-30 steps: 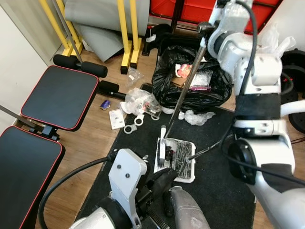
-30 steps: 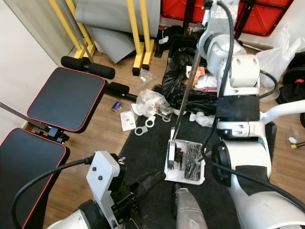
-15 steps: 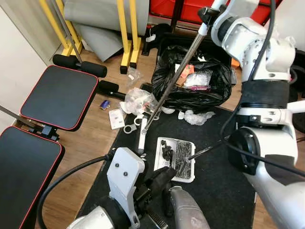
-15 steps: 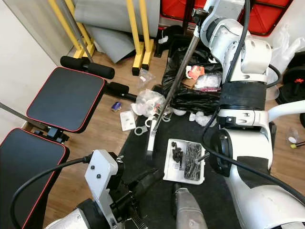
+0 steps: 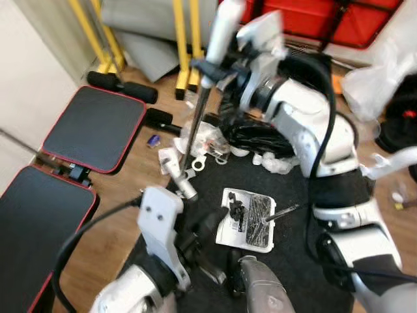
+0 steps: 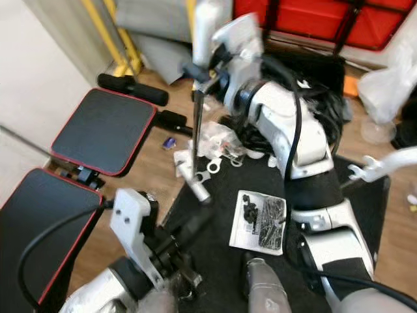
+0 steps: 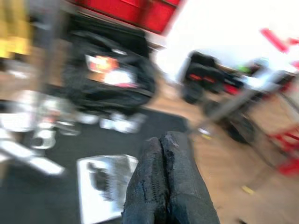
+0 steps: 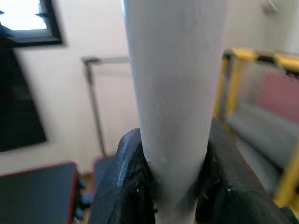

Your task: Sweep floor

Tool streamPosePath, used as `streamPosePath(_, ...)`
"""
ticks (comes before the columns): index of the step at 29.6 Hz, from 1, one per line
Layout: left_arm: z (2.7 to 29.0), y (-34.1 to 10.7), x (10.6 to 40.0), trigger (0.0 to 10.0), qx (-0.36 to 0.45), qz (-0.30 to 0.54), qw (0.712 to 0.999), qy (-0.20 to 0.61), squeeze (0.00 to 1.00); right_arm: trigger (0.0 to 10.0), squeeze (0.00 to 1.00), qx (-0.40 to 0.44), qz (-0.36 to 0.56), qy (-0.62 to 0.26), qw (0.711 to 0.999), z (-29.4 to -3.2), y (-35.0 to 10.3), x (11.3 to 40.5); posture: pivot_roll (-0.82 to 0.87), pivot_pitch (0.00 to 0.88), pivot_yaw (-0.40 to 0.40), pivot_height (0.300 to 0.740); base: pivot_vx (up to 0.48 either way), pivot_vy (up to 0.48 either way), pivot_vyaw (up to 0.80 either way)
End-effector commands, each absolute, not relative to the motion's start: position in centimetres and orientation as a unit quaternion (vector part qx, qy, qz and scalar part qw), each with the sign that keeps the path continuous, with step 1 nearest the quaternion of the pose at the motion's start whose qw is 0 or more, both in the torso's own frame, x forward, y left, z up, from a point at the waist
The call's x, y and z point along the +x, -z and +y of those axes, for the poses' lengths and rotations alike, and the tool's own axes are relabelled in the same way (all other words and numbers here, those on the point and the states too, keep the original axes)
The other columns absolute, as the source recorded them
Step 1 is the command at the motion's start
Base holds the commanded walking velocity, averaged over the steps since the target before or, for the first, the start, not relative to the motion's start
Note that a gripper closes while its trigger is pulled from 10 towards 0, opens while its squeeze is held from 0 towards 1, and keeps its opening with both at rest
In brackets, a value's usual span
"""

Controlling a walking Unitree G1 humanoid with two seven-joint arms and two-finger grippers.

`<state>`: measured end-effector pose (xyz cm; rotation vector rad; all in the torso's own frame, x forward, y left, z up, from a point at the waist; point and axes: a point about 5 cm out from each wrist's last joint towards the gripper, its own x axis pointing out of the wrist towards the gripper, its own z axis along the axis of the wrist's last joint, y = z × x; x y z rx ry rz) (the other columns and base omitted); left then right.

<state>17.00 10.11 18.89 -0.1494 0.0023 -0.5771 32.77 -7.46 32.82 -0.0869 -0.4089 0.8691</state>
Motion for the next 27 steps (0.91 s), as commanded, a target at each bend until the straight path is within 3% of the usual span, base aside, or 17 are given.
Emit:
streamPosePath(1,11.1,-18.5,17.5,10.0,-0.052,0.001,0.969,0.242,0.0,10.0,0.0,-0.012,-0.204,-0.462,0.863,-7.0,-32.9,31.6,-0.03,0.242,-0.093,0.74,0.0,0.0,0.76)
streamPosePath(8,12.2,-18.4,18.4,10.0,-0.024,-0.004,0.978,0.209,0.0,10.0,0.0,-0.027,-0.183,-0.469,0.864,-7.0,-32.0,31.5,-0.03,0.212,-0.1,0.74,0.0,0.0,0.76)
streamPosePath(10,13.7,-17.3,19.0,10.0,0.024,0.012,0.986,0.164,0.0,10.0,0.0,-0.05,-0.138,-0.503,0.852,-7.1,-29.6,30.6,-0.02,0.161,-0.103,0.74,0.0,0.0,0.76)
streamPosePath(14,14.3,-16.9,19.1,10.0,0.04,0.018,0.988,0.146,0.0,10.0,0.0,-0.061,-0.126,-0.52,0.843,-7.4,-28.5,30.1,-0.02,0.157,-0.103,0.74,0.0,0.0,0.76)
streamPosePath(20,16.5,-15.0,19.3,10.0,0.054,0.044,0.994,0.084,0.0,10.0,0.0,-0.114,-0.092,-0.49,0.859,-9.7,-25.2,30.1,-0.02,0.088,-0.08,0.74,0.0,0.0,0.76)
streamPosePath(27,16.6,-14.5,19.5,10.0,0.053,0.046,0.994,0.078,0.0,10.0,0.0,-0.118,-0.079,-0.483,0.864,-10.3,-24.1,29.7,-0.02,0.059,-0.069,0.74,0.0,0.0,0.76)
